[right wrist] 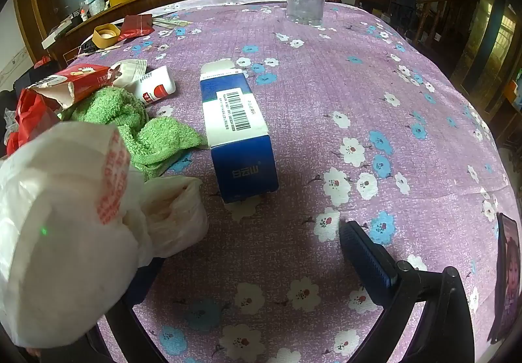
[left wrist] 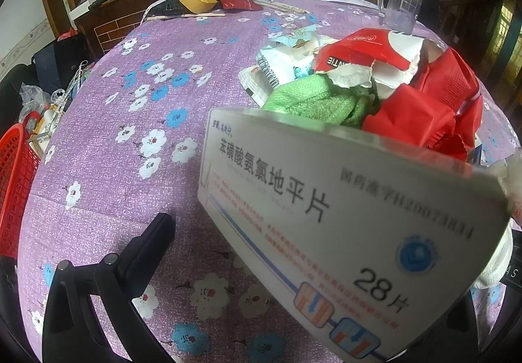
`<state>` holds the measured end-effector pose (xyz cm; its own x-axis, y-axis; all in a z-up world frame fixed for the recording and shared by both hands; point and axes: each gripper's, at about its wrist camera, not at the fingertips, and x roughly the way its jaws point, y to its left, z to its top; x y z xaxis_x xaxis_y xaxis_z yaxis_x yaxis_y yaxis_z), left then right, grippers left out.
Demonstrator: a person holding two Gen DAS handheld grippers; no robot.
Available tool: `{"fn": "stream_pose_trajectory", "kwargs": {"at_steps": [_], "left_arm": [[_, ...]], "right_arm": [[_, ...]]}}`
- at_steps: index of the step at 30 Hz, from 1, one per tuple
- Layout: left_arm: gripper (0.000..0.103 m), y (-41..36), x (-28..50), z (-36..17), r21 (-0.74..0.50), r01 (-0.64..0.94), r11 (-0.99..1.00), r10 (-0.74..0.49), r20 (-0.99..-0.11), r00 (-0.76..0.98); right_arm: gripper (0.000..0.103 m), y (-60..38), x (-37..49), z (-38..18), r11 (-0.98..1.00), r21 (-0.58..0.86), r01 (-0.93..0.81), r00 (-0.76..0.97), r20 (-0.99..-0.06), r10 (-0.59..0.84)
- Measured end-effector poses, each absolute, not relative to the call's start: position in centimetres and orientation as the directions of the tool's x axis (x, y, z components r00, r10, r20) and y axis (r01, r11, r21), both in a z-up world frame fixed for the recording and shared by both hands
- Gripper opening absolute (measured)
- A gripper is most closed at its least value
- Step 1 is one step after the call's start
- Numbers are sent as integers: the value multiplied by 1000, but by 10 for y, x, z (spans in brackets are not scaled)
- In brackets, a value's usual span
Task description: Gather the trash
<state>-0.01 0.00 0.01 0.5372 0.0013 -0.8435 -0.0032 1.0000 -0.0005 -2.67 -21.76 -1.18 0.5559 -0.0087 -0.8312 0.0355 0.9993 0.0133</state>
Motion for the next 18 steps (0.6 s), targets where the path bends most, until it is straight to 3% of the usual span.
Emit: {"fn": "stream_pose_trajectory", "kwargs": {"at_steps": [13, 18], "left_arm": [[103, 10, -5, -1, -8, 36, 999, -24, -876, 481], [103, 18, -29, 5, -65, 53, 996, -82, -876, 474]], "right_arm": [[103, -213, -27, -14, 999, 13, 36, 555, -832, -9], [103, -212, -26, -15, 999, 12, 35, 555, -832, -10]]}}
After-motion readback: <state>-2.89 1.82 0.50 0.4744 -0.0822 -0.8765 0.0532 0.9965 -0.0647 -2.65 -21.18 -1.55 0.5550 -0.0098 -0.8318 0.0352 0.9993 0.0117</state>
